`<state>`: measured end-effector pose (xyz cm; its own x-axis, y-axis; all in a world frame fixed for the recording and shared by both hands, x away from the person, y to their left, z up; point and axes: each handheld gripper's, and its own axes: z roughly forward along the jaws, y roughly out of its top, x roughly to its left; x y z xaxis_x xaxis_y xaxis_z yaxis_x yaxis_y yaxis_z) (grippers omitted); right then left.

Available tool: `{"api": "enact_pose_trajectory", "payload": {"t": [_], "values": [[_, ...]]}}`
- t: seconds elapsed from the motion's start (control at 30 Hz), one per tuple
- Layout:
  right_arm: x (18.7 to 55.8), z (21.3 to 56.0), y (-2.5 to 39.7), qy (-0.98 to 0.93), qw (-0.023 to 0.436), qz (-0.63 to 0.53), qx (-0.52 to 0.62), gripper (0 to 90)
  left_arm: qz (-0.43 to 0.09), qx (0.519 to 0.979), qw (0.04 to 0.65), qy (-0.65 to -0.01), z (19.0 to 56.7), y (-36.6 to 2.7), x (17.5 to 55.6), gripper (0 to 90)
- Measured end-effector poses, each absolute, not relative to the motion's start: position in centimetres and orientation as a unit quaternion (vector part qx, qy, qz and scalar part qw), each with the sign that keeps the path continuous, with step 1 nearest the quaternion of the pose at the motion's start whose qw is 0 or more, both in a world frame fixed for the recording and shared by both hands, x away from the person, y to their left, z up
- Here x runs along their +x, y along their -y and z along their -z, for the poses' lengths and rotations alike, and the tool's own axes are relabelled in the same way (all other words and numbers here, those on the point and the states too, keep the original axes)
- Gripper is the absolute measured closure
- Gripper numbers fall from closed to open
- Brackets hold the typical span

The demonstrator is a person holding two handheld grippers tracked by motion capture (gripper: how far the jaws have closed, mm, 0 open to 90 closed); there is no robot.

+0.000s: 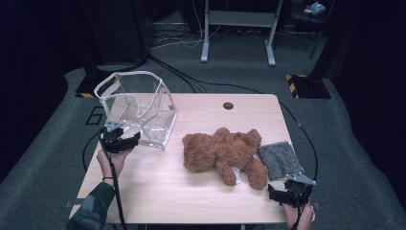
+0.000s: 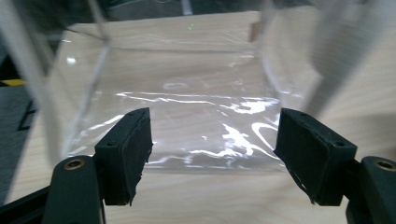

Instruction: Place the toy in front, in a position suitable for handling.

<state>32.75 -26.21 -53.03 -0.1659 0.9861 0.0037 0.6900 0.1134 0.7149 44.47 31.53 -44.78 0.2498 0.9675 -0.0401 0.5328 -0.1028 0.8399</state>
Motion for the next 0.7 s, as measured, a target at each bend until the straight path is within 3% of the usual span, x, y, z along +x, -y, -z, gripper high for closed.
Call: {"api": "enact_pose_trajectory", "payload": {"t": [0.2,0.27,0.3,0.5,0.7], "values": [[32.7,53.0,26.2,-0.703,0.249,-0.297,0.596,0.0,-0.264,0.702,0.397,-0.529,45.4,-29.1,44.3,35.5],[32.7,53.0,26.2,-0.702,0.248,-0.297,0.598,0.0,-0.269,0.699,0.395,-0.532,45.6,-28.5,44.6,48.1],[32.7,53.0,26.2,-0.702,0.248,-0.297,0.598,0.0,-0.27,0.697,0.394,-0.534,45.7,-28.2,44.8,48.1],[32.7,53.0,26.2,-0.703,0.249,-0.297,0.597,0.0,-0.265,0.679,0.41,-0.549,46.6,-27.4,45.8,78.8],[32.7,53.0,26.2,-0.702,0.248,-0.297,0.598,0.0,-0.278,0.662,0.418,-0.557,47.1,-26.7,46.4,83.8]]}}
